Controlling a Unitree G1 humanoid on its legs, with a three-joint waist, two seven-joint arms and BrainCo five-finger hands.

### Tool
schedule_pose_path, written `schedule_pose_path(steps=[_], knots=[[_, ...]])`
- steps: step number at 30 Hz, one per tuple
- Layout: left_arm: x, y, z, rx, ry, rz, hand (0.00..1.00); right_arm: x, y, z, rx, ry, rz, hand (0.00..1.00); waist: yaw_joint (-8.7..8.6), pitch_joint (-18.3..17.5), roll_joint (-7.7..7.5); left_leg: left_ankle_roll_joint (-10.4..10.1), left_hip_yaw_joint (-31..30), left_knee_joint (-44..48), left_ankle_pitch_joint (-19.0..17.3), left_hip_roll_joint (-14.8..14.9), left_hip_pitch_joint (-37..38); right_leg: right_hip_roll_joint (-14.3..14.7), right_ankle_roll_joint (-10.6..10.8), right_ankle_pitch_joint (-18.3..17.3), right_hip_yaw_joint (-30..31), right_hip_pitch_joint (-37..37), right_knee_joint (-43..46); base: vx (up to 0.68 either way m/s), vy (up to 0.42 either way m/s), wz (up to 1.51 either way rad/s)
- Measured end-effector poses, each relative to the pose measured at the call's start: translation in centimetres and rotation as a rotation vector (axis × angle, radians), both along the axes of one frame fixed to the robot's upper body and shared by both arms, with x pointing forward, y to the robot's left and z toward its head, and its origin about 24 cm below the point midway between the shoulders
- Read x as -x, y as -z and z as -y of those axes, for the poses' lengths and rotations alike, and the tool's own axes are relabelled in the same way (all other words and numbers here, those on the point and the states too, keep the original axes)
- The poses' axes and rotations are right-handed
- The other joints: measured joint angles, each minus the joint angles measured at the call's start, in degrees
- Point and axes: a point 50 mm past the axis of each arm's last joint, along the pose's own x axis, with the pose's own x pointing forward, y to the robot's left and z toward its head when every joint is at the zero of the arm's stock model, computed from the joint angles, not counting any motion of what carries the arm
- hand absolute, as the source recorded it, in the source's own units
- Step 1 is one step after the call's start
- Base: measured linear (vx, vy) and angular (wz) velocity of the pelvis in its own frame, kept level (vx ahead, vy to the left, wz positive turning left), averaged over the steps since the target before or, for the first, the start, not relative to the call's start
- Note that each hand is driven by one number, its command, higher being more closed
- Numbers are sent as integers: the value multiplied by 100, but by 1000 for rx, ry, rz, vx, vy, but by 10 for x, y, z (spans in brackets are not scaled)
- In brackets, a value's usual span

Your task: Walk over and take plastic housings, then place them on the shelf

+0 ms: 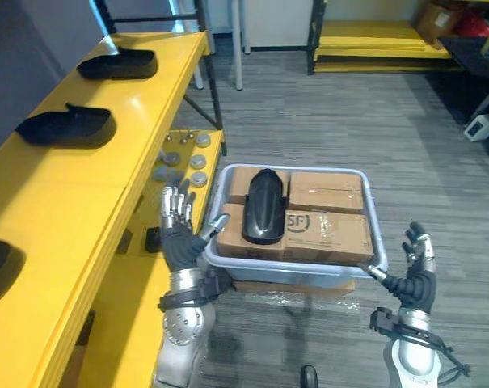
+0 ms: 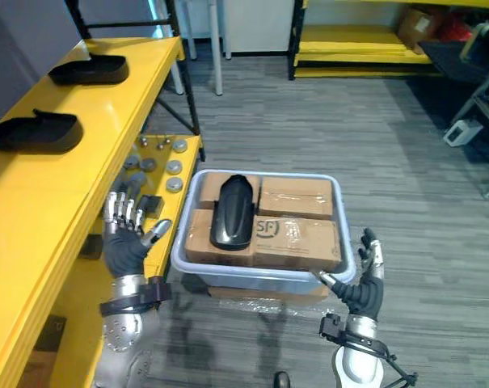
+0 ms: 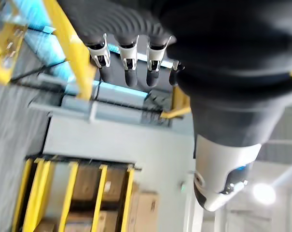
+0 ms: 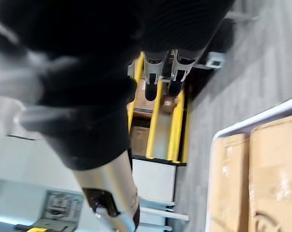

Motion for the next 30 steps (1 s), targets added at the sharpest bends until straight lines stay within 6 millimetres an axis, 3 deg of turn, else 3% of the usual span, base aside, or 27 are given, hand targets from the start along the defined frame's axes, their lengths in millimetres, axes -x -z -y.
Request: schedule_pose_path(steps=[2, 4, 8, 12, 14, 18, 20, 23, 24, 27, 30], knots=[[-4, 13, 2, -16, 6, -65, 0, -9, 4, 4, 16, 9, -18, 0, 0, 24, 17, 128, -631, 164, 85, -37, -71, 61, -68, -43, -21, 134, 3, 43, -147, 2], [-4, 22, 2, -28, 5, -111, 0, -19, 12, 8, 29, 9, -60, 0, 78, 24, 52, 160, -1399, 137, 114, -255, -144, 24, -87, -56, -8, 172, 3, 9, -29, 1], [-5, 44, -1, -91, -6, -206, 0, -45, 33, 10, 4, 24, -175, 0, 196, 43, 140, -250, -1994, -725, 371, -728, 55, -197, -55, -47, -281, 183, -48, 6, 60, 39], [1, 84, -14, -225, -45, -394, 0, -85, 35, 2, -17, 23, -239, 0, 456, 87, 190, -300, -2360, -908, 448, -965, 65, -337, 61, 97, -453, 374, -315, -32, 93, 33], [16, 100, -25, -382, -52, -457, 0, -111, 20, -5, -22, 36, -236, 0, 718, 145, 221, -300, -2426, -897, 448, -1020, 57, -385, 86, 163, -444, 382, -349, -39, 58, 2], [30, 113, -30, -444, -21, -508, 0, -148, -21, -11, -24, 81, -179, 0, 1081, 411, 148, -301, -2407, -960, 442, -1055, -54, -414, 100, 298, -292, 142, -351, -74, 46, -16], [30, 119, -26, -435, 24, -522, 0, -171, -62, -8, -48, 120, -105, 0, 1231, 678, 32, -279, -2392, -1072, 483, -1148, -326, -482, 116, 486, -168, -256, -361, -133, 73, -24], [25, 132, -26, -431, 59, -576, 0, -182, -88, 7, -47, 183, -87, 0, 1279, 955, -64, -204, -2404, -1054, 545, -1252, -562, -582, 166, 596, -170, -463, -361, -85, 65, 3], [23, 140, -27, -430, 65, -610, 0, -187, -105, 19, -32, 226, -80, 0, 1277, 1198, -90, -180, -2451, -1011, 568, -1308, -659, -632, 203, 643, -209, -511, -361, -58, 57, 17], [27, 158, -22, -456, 111, -684, 0, -192, -132, 50, -7, 317, -99, 0, 1338, 1309, -73, -156, -2560, -850, 583, -1341, -1144, -660, 261, 810, -276, -871, -359, -39, 61, 16], [29, 172, -17, -481, 147, -739, 0, -191, -140, 69, 5, 376, -135, 0, 1411, 1376, -74, -133, -2630, -830, 598, -1351, -1343, -659, 303, 900, -302, -1024, -359, 27, 43, 12]])
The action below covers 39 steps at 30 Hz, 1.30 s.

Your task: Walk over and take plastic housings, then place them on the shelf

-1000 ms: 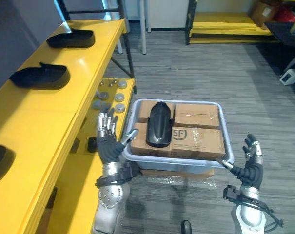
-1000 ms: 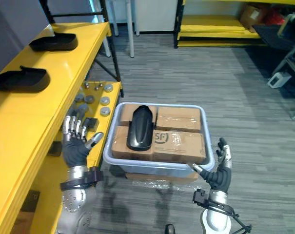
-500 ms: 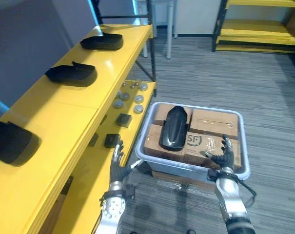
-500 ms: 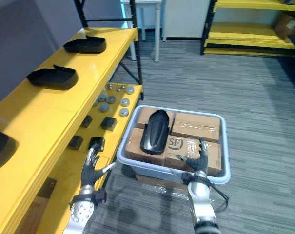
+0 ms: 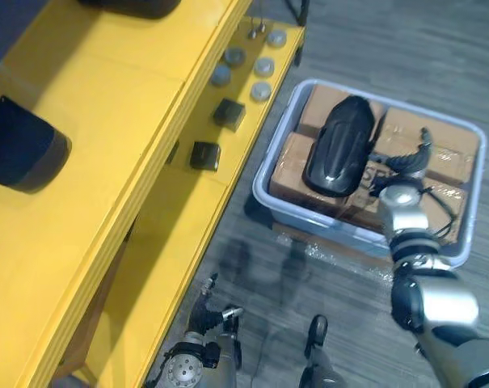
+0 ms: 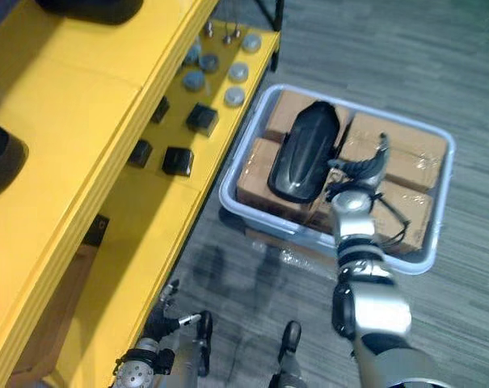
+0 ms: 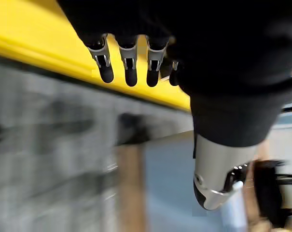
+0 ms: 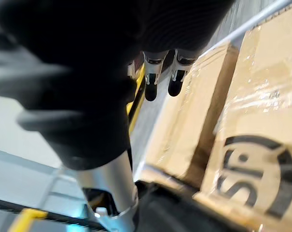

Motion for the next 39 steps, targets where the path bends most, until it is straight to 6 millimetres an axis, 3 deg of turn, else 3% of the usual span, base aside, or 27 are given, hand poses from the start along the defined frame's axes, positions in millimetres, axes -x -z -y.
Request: schedule_pose_path(steps=[3, 5, 10, 11, 19, 25, 29, 33, 36, 39], knots=[[1, 10, 6, -4, 19, -46, 0, 2, -19, 16, 52, 49, -33, 0, 82, 78, 34, 14, -109, 84, 7, -9, -301, 5, 51, 159, 0, -244, 0, 22, 61, 6], [-6, 8, 8, -2, 25, -37, 0, 10, -38, 35, 108, 109, -45, 0, 183, 139, 45, 19, -194, 190, 6, -37, -626, -9, 61, 215, -15, -474, 0, -11, 61, 11], [-18, 4, 13, 38, 3, -23, 0, 22, -69, 58, 231, 165, -67, 0, 332, 237, 72, 64, -315, 363, 19, -77, -1221, -26, 111, 347, -22, -935, -1, -23, 36, 8], [-22, 4, 16, 55, -2, -25, 0, 27, -76, 65, 243, 172, -72, 100, 368, 253, 90, 90, -349, 384, 38, -93, -1374, -34, 125, 378, -25, -1052, -1, -20, 22, 8], [-34, -2, 23, 89, -8, -10, 0, 44, -81, 93, 216, 185, -97, 100, 526, 309, 119, 152, -511, 414, 86, -189, -1757, -83, 130, 382, -139, -1318, -3, 25, 16, 11], [-42, -15, 24, 137, -27, 30, 0, 45, -67, 100, 105, 150, -132, 100, 579, 328, 158, 157, -602, 474, 90, -190, -1732, -69, 130, 382, -174, -1223, -3, 62, 5, 5], [-50, -41, 26, 215, -44, 134, 0, 44, -48, 102, 47, 142, -188, 100, 643, 342, 192, 157, -619, 495, 91, -193, -1533, -69, 127, 380, -205, -1004, -3, 45, -11, 4], [-55, -73, 26, 262, -41, 266, 0, 44, -43, 102, 51, 136, -199, 100, 605, 343, 207, 155, -607, 480, 93, -192, -1322, -68, 119, 374, -284, -809, -2, 39, -33, 0], [-56, -101, 23, 321, -46, 376, 0, 38, -46, 92, 137, 123, -177, 100, 417, 343, 206, 148, -584, 397, 112, -190, -1029, -70, 114, 371, -285, -559, -2, 51, -29, -1], [-57, -126, 20, 381, -36, 474, 0, 28, -57, 69, 279, 100, -134, 100, 232, 342, 201, 130, -460, 240, 160, -163, -679, -70, 113, 371, -260, -354, -2, 66, -44, -16]])
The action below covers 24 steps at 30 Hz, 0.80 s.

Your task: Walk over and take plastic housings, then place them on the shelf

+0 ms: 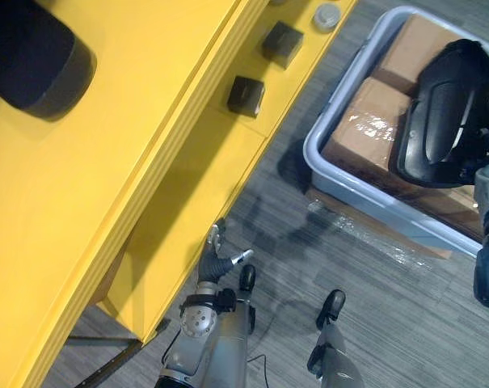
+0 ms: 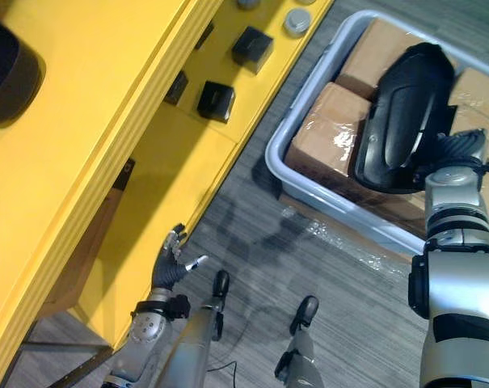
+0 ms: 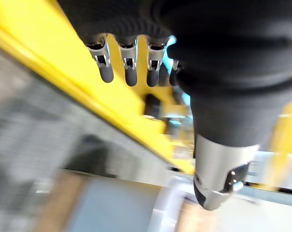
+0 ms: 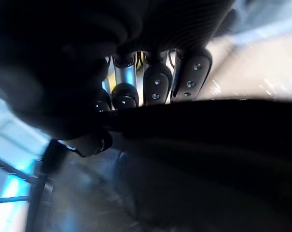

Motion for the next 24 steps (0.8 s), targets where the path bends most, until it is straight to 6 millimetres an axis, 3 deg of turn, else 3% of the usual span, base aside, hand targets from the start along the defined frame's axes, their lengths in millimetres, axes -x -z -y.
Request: schedule_pose_path(steps=[4, 7, 12, 14, 24], knots=[[-6, -17, 2, 62, 30, 59, 0, -11, -4, -32, 150, -61, 18, 100, -230, -37, -63, -40, 160, -394, 146, 35, 582, 10, -29, -19, 120, 303, 1, 55, -46, -15], [-14, -25, 11, 99, 95, 70, 0, -16, -8, -53, 247, -103, 35, 100, -374, -138, -236, -104, 237, -692, 285, 53, 901, 31, -184, -126, 129, 444, 0, 33, -52, -11], [-43, -6, 23, 181, 189, -94, 0, -25, 8, -112, 405, -254, 46, 100, -665, -496, -586, -196, 458, -1304, 545, 130, 1480, 109, -259, -243, 286, 613, 0, 4, -31, -19], [-60, 3, 22, 268, 191, -201, 0, -25, 23, -136, 438, -323, 44, 100, -836, -661, -724, -229, 543, -1534, 638, 129, 1757, 112, -279, -348, 308, 737, 0, -1, -10, -17], [-80, 5, 24, 444, 175, -308, 0, -8, 66, -210, 471, -570, 77, 100, -1112, -1445, -812, -308, 810, -2091, 793, 213, 2442, 214, -287, -395, 460, 1009, -6, 15, 18, -13]])
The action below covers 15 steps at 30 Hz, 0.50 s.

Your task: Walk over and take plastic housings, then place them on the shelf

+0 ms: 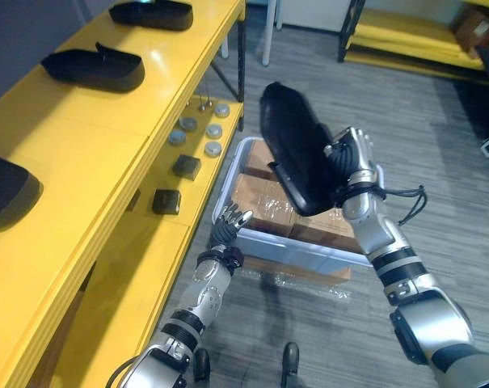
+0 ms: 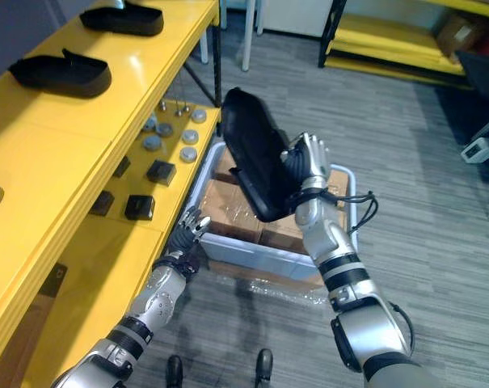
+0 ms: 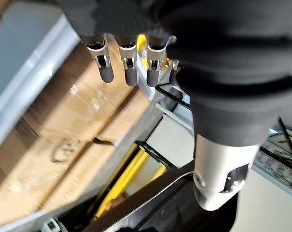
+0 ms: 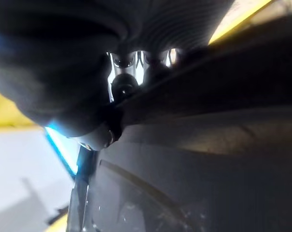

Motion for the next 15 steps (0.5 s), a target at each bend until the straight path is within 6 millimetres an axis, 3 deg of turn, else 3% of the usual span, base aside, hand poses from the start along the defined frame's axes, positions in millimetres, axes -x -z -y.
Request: schedule_pose_path(steps=[6, 12, 13, 15], knots=[[-3, -7, 13, 69, 25, -6, 0, 18, 30, -50, -27, -183, -45, 100, -42, -336, -61, 8, -58, -45, 11, -19, 123, -20, 2, -2, -50, 143, -7, -8, 46, 5], [-4, 7, 17, 38, -4, -97, 0, 30, 39, -73, -89, -257, -59, 100, -43, -509, -71, -9, -220, -196, 124, -41, 183, -39, 26, -42, -181, 239, -23, -32, 23, 15], [-4, 8, 16, 39, -18, -107, 100, 32, 40, -76, -105, -267, -62, 100, -40, -525, -70, -11, -239, -204, 136, -44, 184, -41, 21, -46, -192, 248, -29, -40, 20, 9], [-4, 9, 15, 37, -33, -121, 100, 36, 45, -79, -126, -273, -68, 100, -42, -529, -70, -26, -272, -213, 138, -48, 221, -44, 7, -64, -210, 297, -37, -45, 20, 6]])
